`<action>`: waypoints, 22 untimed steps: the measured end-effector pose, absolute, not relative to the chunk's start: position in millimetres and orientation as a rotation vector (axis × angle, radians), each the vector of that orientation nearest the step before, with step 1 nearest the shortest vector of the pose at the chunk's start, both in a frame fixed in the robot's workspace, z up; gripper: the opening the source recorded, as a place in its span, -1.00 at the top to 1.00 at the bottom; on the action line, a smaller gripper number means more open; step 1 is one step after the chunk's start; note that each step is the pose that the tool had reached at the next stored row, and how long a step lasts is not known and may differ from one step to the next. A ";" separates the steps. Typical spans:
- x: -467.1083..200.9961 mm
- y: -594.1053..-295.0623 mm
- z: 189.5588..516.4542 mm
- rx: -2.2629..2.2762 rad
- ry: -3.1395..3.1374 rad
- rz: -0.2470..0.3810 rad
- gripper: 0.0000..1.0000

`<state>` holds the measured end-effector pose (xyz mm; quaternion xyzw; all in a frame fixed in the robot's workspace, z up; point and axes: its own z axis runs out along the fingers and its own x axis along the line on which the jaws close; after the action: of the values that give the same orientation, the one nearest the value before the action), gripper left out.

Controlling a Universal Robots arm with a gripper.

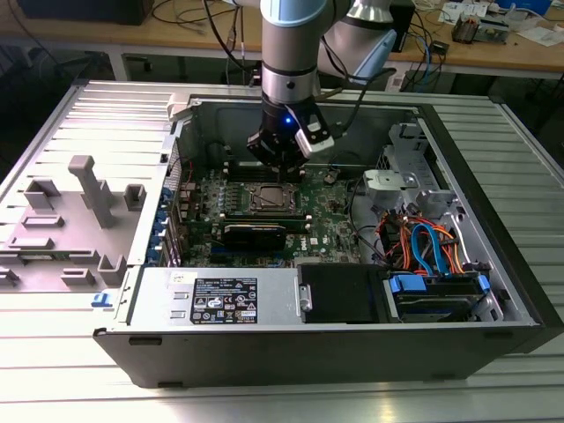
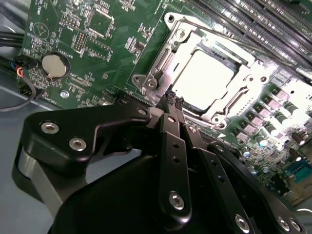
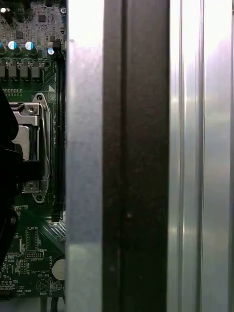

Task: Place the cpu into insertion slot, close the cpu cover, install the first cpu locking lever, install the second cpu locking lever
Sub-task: 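Install the second cpu locking lever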

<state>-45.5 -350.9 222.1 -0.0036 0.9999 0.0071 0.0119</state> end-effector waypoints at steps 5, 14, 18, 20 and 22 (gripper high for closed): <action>-45.5 -354.1 225.8 -0.011 3.118 0.023 0.79; -45.5 -364.5 227.9 -0.011 3.118 0.023 0.79; -45.5 -372.7 227.9 -0.011 3.118 0.023 0.79; -45.5 -376.6 228.0 -0.011 3.118 0.023 0.79; -45.6 -377.6 230.6 -0.011 3.118 0.023 0.79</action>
<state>-45.6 -377.6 230.6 -0.0035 0.9999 0.0074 0.0119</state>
